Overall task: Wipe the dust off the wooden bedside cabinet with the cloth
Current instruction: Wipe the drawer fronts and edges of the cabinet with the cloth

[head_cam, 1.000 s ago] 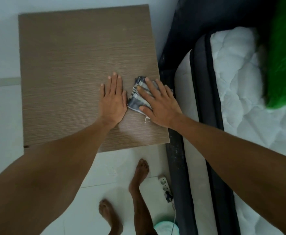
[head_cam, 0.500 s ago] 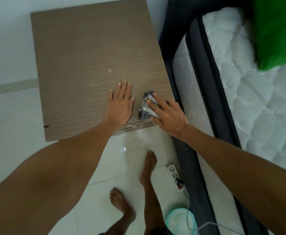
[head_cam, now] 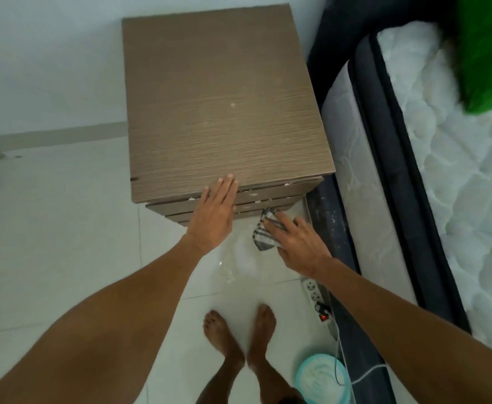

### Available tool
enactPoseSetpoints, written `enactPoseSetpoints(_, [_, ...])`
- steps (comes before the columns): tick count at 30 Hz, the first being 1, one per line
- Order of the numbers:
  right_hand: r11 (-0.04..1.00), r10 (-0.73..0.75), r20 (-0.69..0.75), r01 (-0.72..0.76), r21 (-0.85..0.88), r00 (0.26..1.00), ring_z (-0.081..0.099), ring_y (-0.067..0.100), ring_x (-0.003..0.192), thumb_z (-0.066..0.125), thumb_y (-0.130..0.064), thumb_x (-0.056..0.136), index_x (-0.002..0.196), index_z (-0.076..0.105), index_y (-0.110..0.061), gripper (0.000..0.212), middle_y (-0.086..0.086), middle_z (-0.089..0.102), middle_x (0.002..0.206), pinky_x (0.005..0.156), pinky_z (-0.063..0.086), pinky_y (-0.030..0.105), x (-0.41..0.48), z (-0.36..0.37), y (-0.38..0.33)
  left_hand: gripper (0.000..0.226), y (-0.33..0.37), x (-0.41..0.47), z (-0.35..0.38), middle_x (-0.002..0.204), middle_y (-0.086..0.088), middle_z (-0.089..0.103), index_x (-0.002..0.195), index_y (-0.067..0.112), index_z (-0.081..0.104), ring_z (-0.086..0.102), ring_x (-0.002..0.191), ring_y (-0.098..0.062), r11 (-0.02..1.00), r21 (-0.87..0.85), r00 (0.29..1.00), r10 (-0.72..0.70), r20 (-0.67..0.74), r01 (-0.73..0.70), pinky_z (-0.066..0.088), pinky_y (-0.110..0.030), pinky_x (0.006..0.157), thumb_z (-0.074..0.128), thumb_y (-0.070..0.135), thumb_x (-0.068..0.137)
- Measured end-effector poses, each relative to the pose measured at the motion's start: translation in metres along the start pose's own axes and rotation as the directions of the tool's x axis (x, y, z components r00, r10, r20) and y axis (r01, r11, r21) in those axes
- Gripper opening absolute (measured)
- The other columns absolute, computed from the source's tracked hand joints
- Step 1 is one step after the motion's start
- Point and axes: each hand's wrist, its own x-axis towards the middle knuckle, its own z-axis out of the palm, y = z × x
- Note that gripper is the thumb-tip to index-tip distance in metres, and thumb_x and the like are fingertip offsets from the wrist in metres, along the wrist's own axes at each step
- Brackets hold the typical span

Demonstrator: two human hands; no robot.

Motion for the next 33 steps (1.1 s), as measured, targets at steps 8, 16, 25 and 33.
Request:
enactPoseSetpoints(8, [0.996,-0.086,-0.083,0.089,0.028,0.993,0.05,0.032,0.107,0.047,-0.03,0.084,0.146,0.04,-0.017,0.064,0.015,0.041,0.144,0.092,0.05,0.048,0.027,0.016,-0.026,0.045,-0.019,-0.069,0.025,0.131,-0.016,0.054,0.131,0.004,0.05,0.056,0.116,-0.03,0.969,-0.057,0.958,-0.245,-0.149,0.239,0.045,-0.039,0.098,0.06,0.004,0.086])
enactPoseSetpoints(16, [0.985,-0.16,-0.176,0.168,0.03,0.971,0.05,0.036,0.103,0.047,-0.028,0.082,0.142,0.043,-0.015,0.062,0.018,0.04,0.145,0.084,0.052,0.05,0.056,0.036,-0.059,0.065,-0.078,-0.067,0.025,0.143,-0.019,0.04,0.141,0.005,0.035,0.043,0.13,-0.033,0.896,-0.051,0.884,-0.445,-0.142,0.442,0.042,-0.048,0.101,0.063,0.005,0.082])
enactPoseSetpoints(25, [0.977,-0.213,-0.253,0.204,-0.06,0.944,0.05,0.034,0.102,0.057,-0.021,0.082,0.142,0.044,-0.014,0.061,0.019,0.043,0.141,0.083,0.051,0.048,0.086,0.046,-0.102,0.075,-0.118,-0.068,0.028,0.146,-0.017,0.036,0.143,0.002,0.031,0.035,0.135,-0.032,0.939,-0.005,0.937,-0.344,-0.053,0.344,0.039,-0.05,0.102,0.065,0.004,0.076])
enactPoseSetpoints(33, [0.973,-0.215,-0.262,0.182,-0.144,0.941,0.044,0.035,0.118,0.064,-0.017,0.083,0.147,0.036,-0.017,0.07,0.018,0.034,0.149,0.101,0.044,0.048,0.11,0.044,-0.135,0.076,-0.126,-0.087,0.036,0.136,-0.018,0.047,0.14,0.004,0.039,0.051,0.117,-0.033,0.971,-0.107,0.965,-0.225,-0.136,0.212,0.047,-0.043,0.096,0.071,0.0,0.071])
